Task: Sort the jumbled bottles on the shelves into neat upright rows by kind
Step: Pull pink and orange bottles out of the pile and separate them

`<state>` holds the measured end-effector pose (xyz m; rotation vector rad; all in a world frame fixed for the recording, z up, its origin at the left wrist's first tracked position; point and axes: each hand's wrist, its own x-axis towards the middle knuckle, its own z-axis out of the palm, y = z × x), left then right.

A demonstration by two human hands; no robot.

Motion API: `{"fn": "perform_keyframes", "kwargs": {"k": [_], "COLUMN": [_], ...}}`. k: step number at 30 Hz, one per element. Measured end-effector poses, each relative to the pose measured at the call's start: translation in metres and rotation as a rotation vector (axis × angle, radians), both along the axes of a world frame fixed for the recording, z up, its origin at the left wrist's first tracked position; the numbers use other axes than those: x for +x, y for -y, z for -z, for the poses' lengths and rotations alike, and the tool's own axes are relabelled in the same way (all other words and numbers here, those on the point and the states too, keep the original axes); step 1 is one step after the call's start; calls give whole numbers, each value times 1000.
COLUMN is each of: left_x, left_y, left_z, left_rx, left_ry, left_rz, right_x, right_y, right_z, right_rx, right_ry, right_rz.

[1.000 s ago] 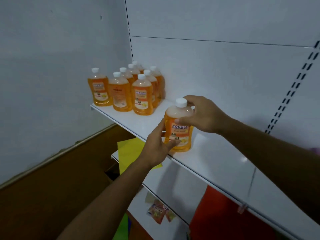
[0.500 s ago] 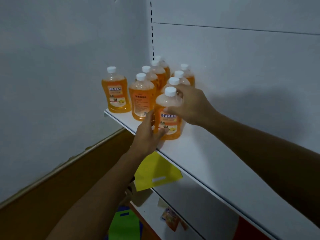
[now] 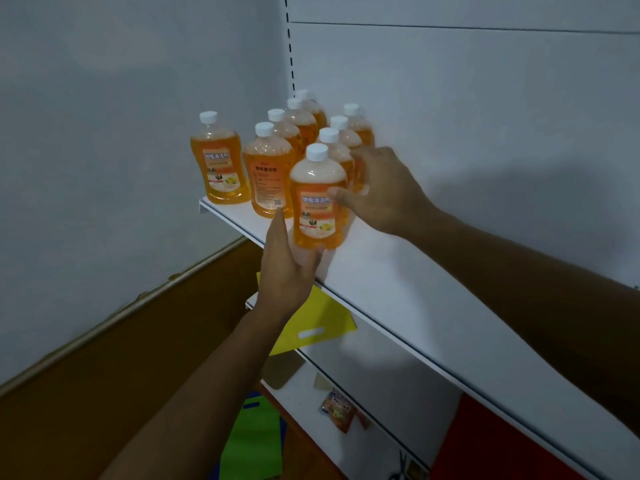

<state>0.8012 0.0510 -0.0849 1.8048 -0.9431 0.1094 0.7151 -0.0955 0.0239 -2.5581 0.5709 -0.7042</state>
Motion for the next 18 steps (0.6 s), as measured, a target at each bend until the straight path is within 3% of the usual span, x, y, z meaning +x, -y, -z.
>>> {"fn": "perform_keyframes", "kwargs": {"k": [5, 12, 18], "left_x": [-69, -211, -337], "left_y": [1, 60, 124], "left_z": [-4, -26, -40], "left_rx": [60, 336, 387], "left_ry": [76, 131, 231], "left_rz": [-17, 300, 553], "right_x": [-86, -265, -429], "right_y": [8, 25, 43], "right_z": [3, -15, -31], "right_rx": [-71, -314, -385], "right_ry": [-74, -136, -173], "right_rz": [71, 330, 626]}}
